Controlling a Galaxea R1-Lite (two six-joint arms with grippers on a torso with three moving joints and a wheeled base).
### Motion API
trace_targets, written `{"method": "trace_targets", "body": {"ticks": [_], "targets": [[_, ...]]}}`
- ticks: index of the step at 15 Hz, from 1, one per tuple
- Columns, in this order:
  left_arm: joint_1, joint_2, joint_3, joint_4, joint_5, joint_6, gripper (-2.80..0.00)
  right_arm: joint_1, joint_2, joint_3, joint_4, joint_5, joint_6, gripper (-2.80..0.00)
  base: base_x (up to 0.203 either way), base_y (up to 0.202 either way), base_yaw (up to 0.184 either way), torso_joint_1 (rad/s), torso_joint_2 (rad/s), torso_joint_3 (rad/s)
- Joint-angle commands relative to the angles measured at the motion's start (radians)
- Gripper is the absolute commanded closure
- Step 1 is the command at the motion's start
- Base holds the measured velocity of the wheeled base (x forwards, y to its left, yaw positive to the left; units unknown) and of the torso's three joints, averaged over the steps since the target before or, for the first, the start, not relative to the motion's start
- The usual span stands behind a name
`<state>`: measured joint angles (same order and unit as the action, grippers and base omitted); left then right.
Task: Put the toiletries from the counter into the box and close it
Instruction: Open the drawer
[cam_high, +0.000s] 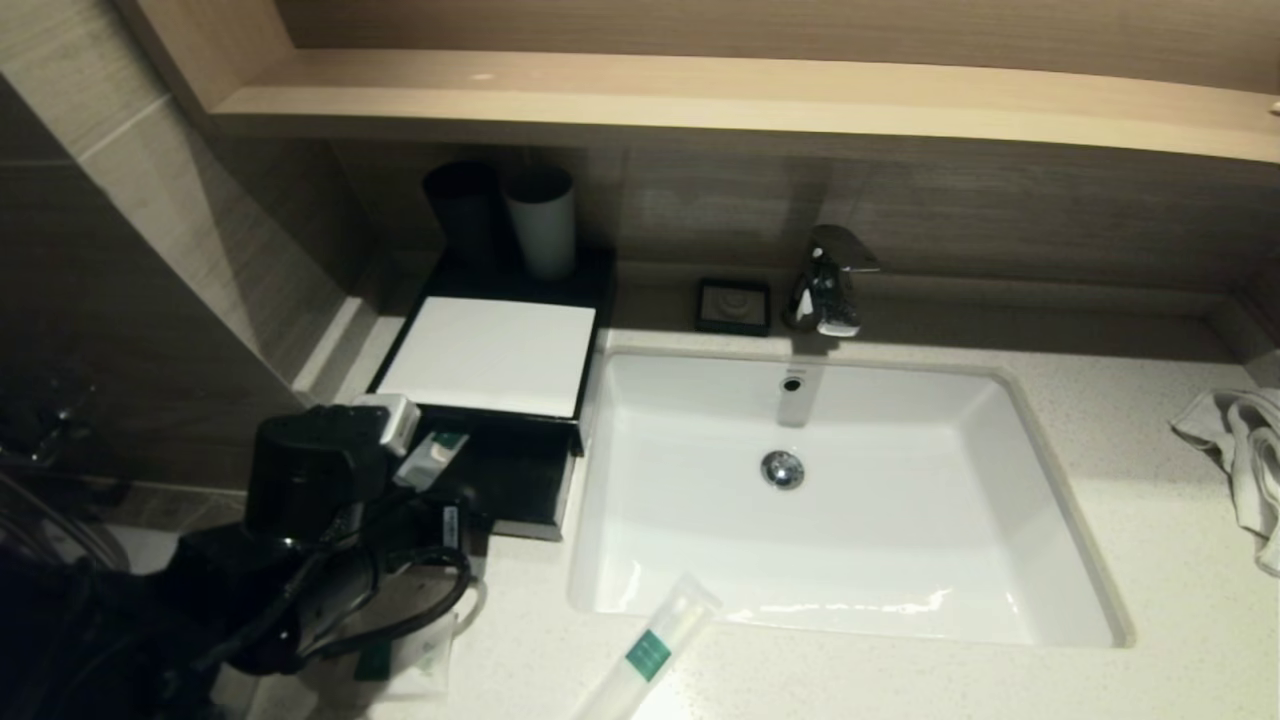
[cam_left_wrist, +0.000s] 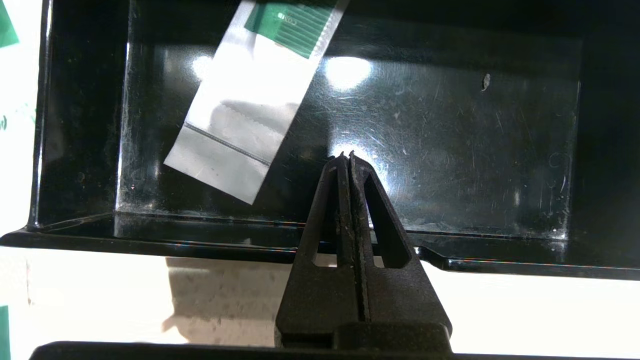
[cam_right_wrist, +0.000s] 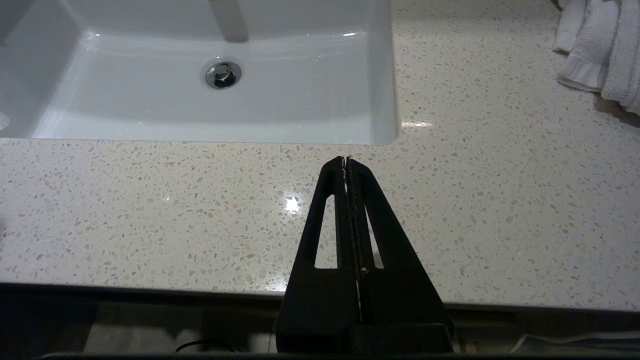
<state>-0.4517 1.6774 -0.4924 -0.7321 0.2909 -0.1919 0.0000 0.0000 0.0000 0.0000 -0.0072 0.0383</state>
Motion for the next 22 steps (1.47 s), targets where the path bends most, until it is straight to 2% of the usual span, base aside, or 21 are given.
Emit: {"method": "trace_targets", "body": {"ticks": [1, 22], "targets": [[-0.004, -0.01, 0.011, -0.006, 0.002, -0.001, 0.0, 0.0, 0.001, 0.0, 0.0, 0.0, 0.0, 0.0, 0.0, 0.0, 0.0, 0.0, 0.0, 0.0], [-0.016, -0.048, 0.077, -0.004, 0.004, -0.003, 0.0, 0.0, 0.001, 0.0, 0.0, 0.0, 0.0, 0.0, 0.0, 0.0, 0.0, 0.0, 0.0, 0.0]]}}
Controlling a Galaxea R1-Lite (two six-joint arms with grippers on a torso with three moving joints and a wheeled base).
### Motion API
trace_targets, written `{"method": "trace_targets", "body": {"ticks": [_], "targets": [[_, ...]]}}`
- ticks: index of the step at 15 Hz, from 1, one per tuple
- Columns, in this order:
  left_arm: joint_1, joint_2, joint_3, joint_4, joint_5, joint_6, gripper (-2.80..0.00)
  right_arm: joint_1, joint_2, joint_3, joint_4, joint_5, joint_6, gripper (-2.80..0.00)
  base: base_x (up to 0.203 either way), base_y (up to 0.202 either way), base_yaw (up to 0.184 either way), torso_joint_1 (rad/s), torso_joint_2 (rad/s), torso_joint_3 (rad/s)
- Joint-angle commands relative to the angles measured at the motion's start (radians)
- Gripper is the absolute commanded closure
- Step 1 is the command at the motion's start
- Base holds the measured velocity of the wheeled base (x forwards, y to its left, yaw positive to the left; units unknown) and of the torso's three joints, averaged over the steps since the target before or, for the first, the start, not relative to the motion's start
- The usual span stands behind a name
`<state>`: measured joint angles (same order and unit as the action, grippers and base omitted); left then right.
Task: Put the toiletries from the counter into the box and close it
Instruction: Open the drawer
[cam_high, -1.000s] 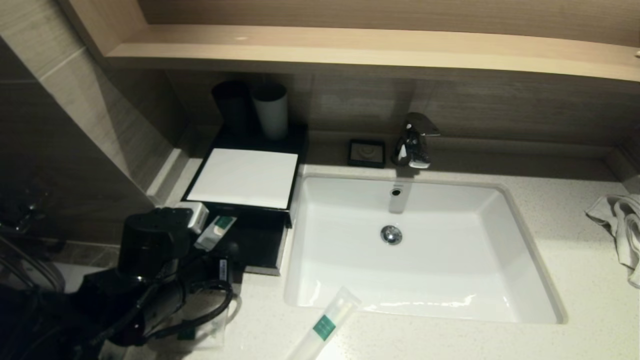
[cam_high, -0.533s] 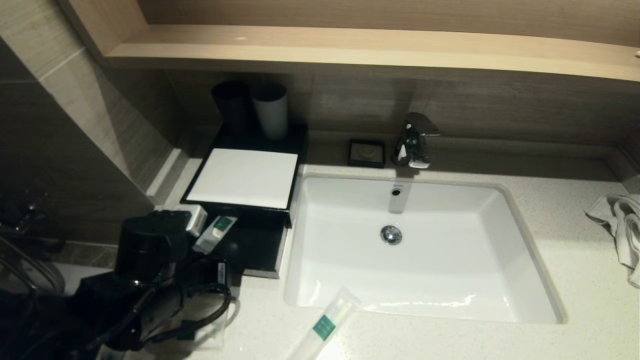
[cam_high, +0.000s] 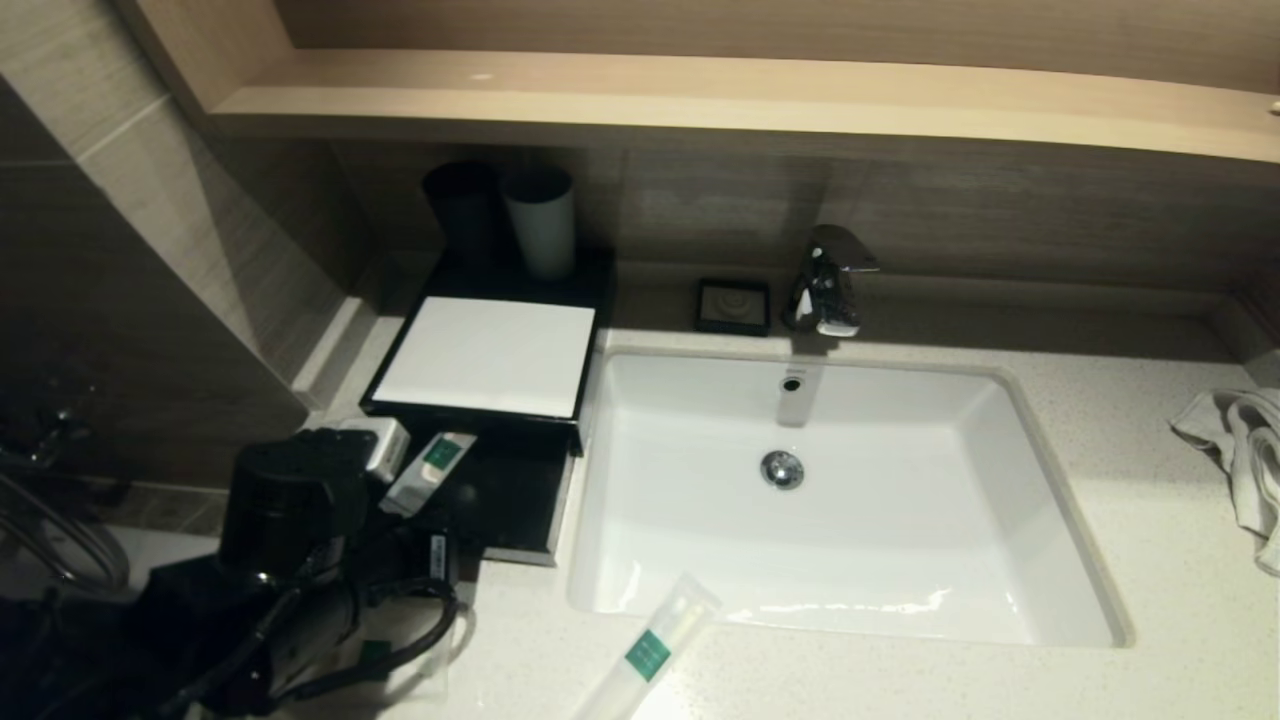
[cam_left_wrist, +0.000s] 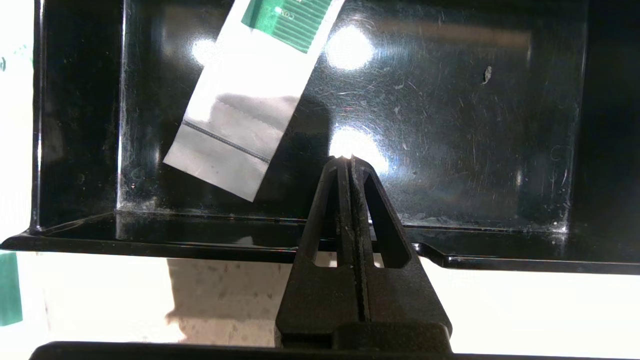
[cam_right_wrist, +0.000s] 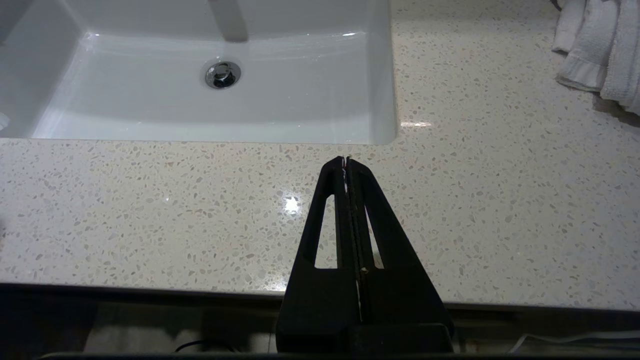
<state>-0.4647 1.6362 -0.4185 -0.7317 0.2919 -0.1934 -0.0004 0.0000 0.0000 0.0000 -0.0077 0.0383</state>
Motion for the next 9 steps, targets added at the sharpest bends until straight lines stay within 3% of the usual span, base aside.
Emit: {"method": "trace_targets", "body": {"ticks": [1, 9], "targets": [[-0.005, -0.007, 0.01, -0.005, 0.002, -0.001, 0.0, 0.0, 0.0, 0.0, 0.0, 0.0, 0.0, 0.0, 0.0, 0.0, 0.0, 0.0, 0.0, 0.0], [-0.019, -0.018, 0.033, -0.006, 0.003, -0.001, 0.0, 0.0, 0.001, 0.0, 0.0, 0.0, 0.0, 0.0, 0.0, 0.0, 0.0, 0.0, 0.0, 0.0]]}}
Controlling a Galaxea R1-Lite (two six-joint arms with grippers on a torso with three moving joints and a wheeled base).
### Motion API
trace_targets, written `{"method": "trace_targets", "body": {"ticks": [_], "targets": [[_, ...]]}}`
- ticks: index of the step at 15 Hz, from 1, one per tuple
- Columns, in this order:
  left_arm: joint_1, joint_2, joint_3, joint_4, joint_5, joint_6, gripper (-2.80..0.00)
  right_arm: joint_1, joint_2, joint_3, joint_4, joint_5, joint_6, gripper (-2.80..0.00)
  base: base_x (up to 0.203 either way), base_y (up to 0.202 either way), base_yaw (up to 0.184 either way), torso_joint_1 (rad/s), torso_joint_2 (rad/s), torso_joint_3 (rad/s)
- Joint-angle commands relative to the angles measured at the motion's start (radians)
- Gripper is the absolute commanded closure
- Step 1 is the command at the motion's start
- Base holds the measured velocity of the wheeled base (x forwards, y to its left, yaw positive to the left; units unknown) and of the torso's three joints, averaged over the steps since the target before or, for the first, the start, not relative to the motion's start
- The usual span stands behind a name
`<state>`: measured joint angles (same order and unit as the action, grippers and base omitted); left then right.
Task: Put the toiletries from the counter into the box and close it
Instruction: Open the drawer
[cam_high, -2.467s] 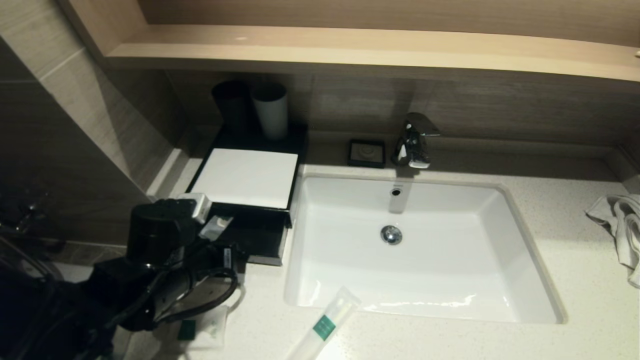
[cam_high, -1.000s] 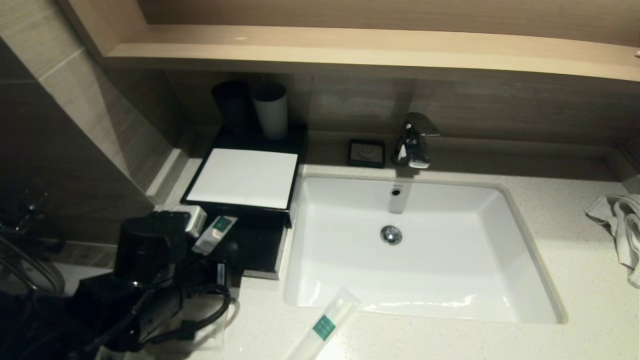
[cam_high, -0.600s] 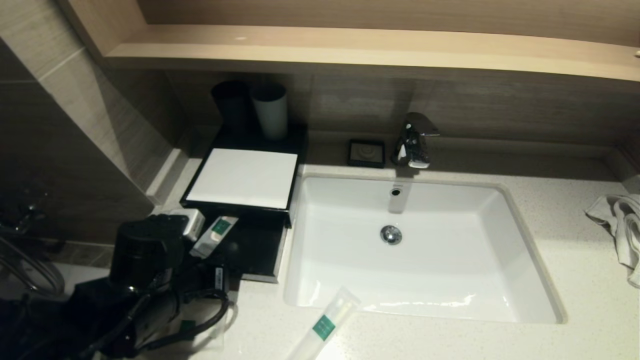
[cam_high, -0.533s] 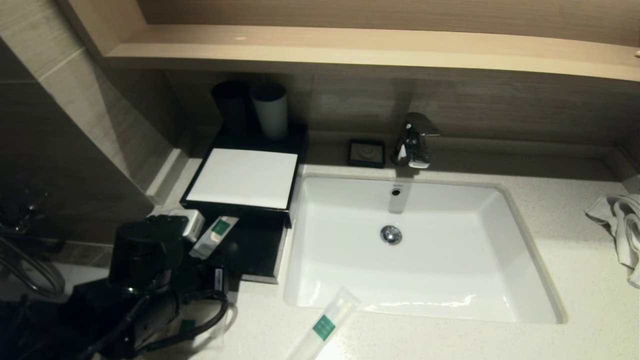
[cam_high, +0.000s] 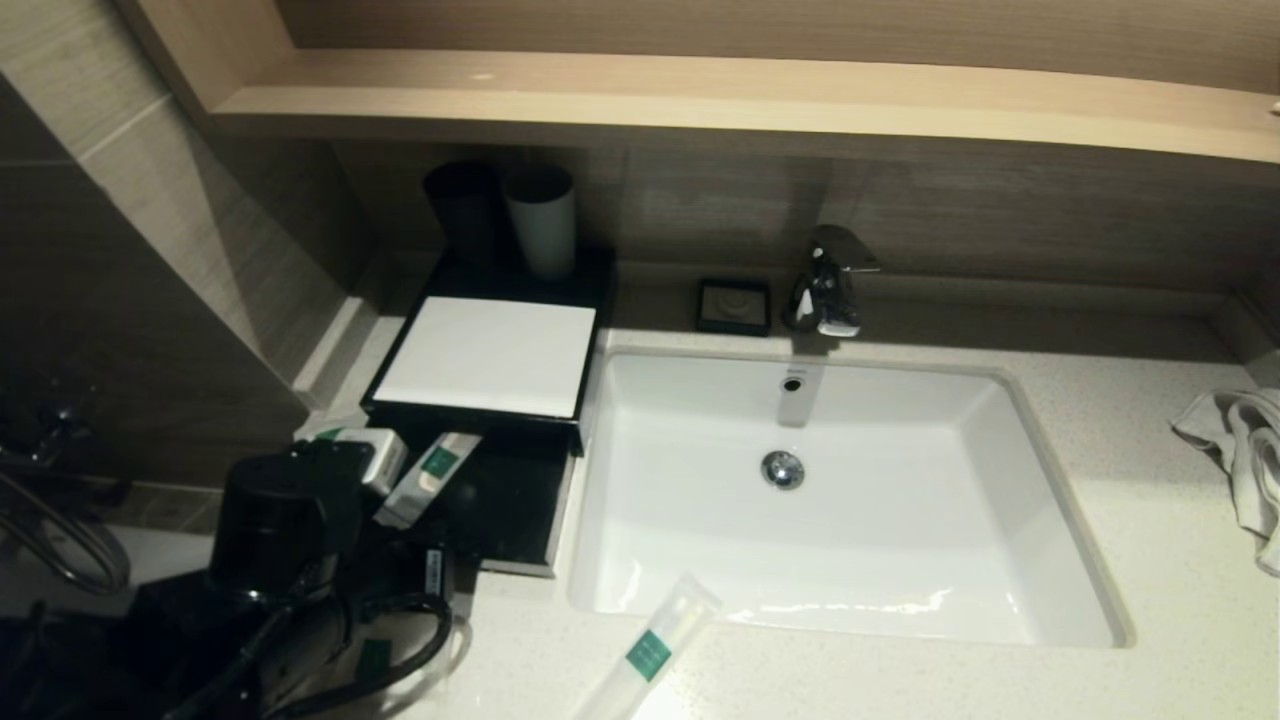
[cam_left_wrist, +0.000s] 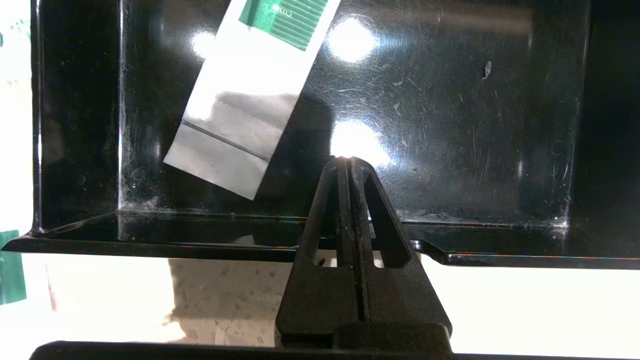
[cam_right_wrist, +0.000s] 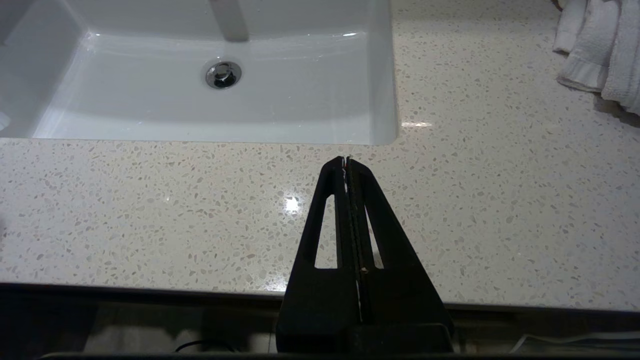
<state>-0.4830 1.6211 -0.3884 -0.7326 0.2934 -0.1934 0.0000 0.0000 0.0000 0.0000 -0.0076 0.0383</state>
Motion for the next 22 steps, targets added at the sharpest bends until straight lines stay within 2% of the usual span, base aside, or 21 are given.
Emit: {"method": "trace_targets", "body": {"ticks": [1, 22], "targets": [[0.0, -0.004, 0.006, -0.005, 0.001, -0.001, 0.0, 0.0, 0.0, 0.0, 0.0, 0.0, 0.0, 0.0, 0.0, 0.0, 0.0, 0.0, 0.0, 0.0], [-0.022, -0.052, 0.043, -0.007, 0.013, -0.002, 0.0, 0.0, 0.0, 0.0, 0.0, 0.0, 0.0, 0.0, 0.0, 0.0, 0.0, 0.0, 0.0, 0.0]]}}
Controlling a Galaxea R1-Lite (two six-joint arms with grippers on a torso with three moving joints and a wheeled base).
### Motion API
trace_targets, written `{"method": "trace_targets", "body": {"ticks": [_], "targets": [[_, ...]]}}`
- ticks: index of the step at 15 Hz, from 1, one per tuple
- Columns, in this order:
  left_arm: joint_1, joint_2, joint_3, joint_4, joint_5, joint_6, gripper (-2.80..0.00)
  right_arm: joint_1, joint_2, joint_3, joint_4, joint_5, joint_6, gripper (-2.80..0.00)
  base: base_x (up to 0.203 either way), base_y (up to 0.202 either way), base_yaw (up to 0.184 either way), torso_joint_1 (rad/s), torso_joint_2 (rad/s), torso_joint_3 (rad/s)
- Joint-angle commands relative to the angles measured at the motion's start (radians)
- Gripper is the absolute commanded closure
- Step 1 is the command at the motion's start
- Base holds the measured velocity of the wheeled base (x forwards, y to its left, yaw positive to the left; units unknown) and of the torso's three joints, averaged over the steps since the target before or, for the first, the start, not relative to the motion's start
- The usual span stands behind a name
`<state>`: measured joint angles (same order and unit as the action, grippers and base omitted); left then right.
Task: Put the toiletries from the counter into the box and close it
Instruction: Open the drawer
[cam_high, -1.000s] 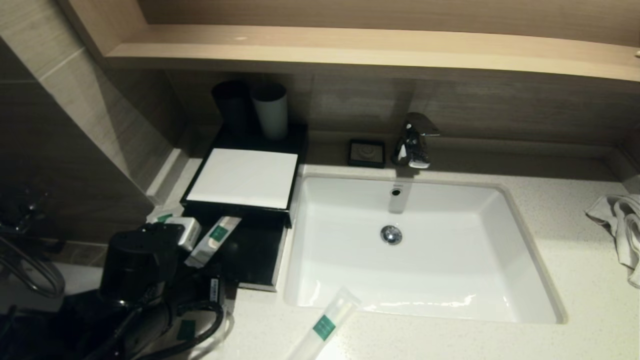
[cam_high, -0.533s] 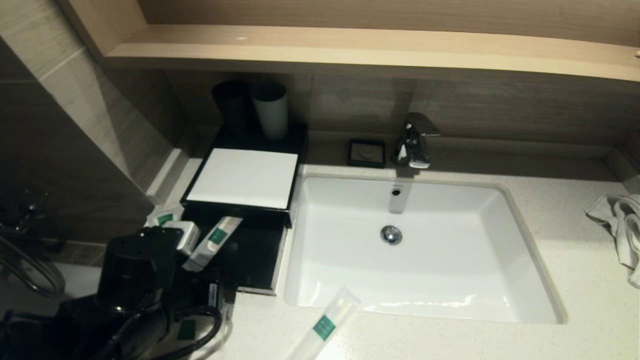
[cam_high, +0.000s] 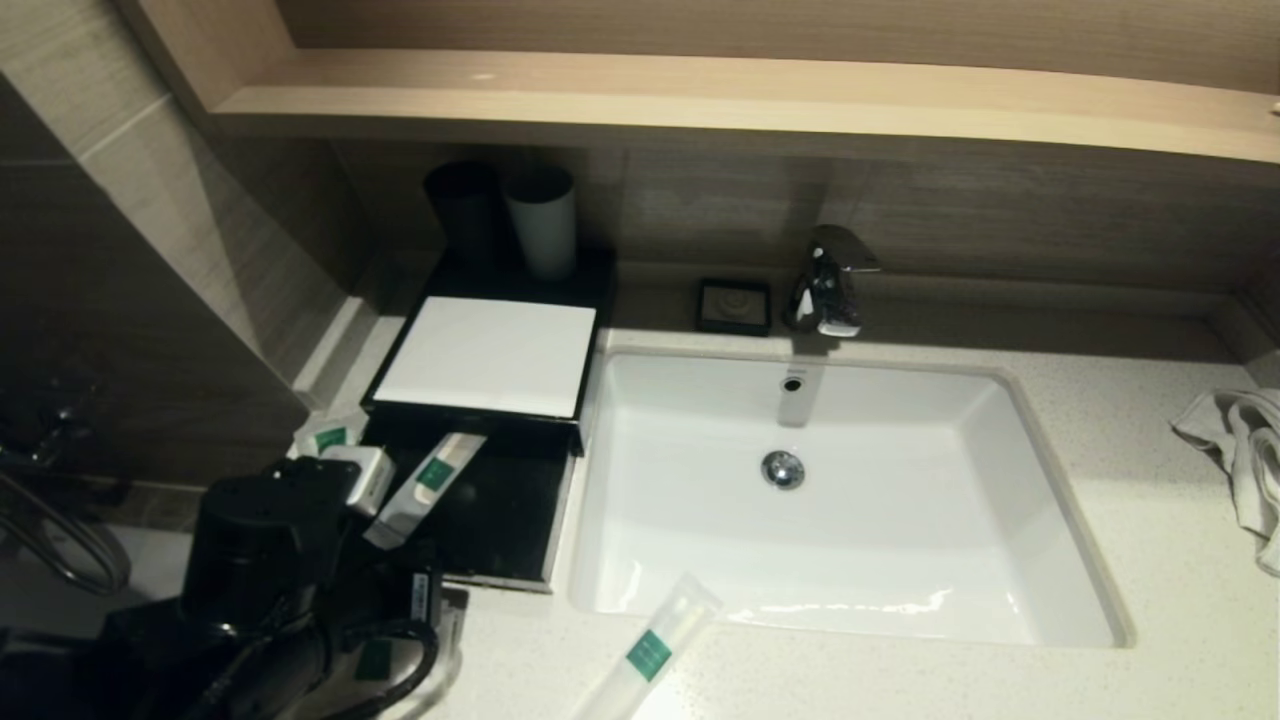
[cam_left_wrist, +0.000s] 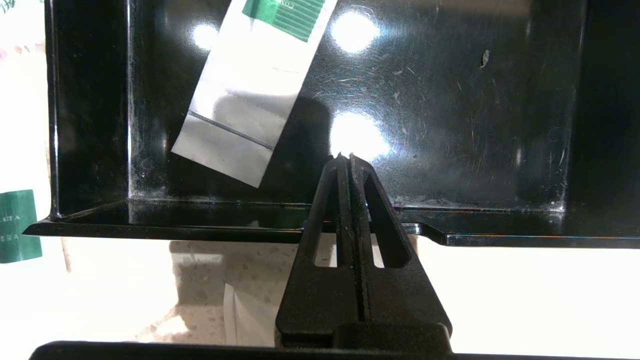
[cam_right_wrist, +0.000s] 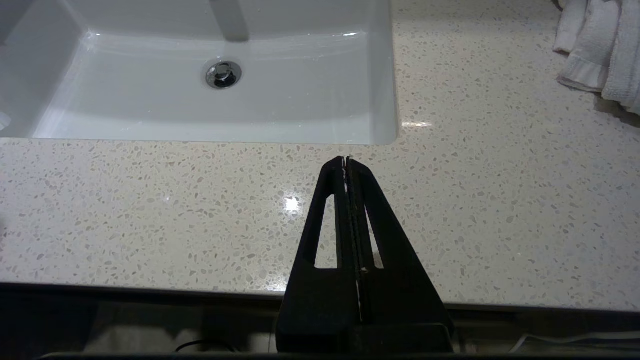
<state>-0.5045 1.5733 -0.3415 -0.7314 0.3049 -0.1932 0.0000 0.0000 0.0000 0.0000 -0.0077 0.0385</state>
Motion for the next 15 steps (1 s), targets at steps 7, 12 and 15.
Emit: {"method": "trace_targets", "body": {"ticks": [7, 12, 15], "targets": [[0.001, -0.1, -0.053, -0.013, 0.002, -0.002, 0.0, 0.0, 0.0, 0.0, 0.0, 0.0, 0.0, 0.0, 0.0, 0.0, 0.0, 0.0, 0.0, 0.0], [0.0, -0.232, -0.068, 0.017, -0.002, 0.003, 0.0, 0.0, 0.0, 0.0, 0.0, 0.0, 0.0, 0.0, 0.0, 0.0, 0.0, 0.0, 0.0, 0.0], [-0.001, -0.327, -0.095, 0.187, -0.062, 0.004, 0.0, -0.001, 0.0, 0.0, 0.0, 0.0, 0.0, 0.0, 0.0, 0.0, 0.0, 0.0, 0.0, 0.0]]}}
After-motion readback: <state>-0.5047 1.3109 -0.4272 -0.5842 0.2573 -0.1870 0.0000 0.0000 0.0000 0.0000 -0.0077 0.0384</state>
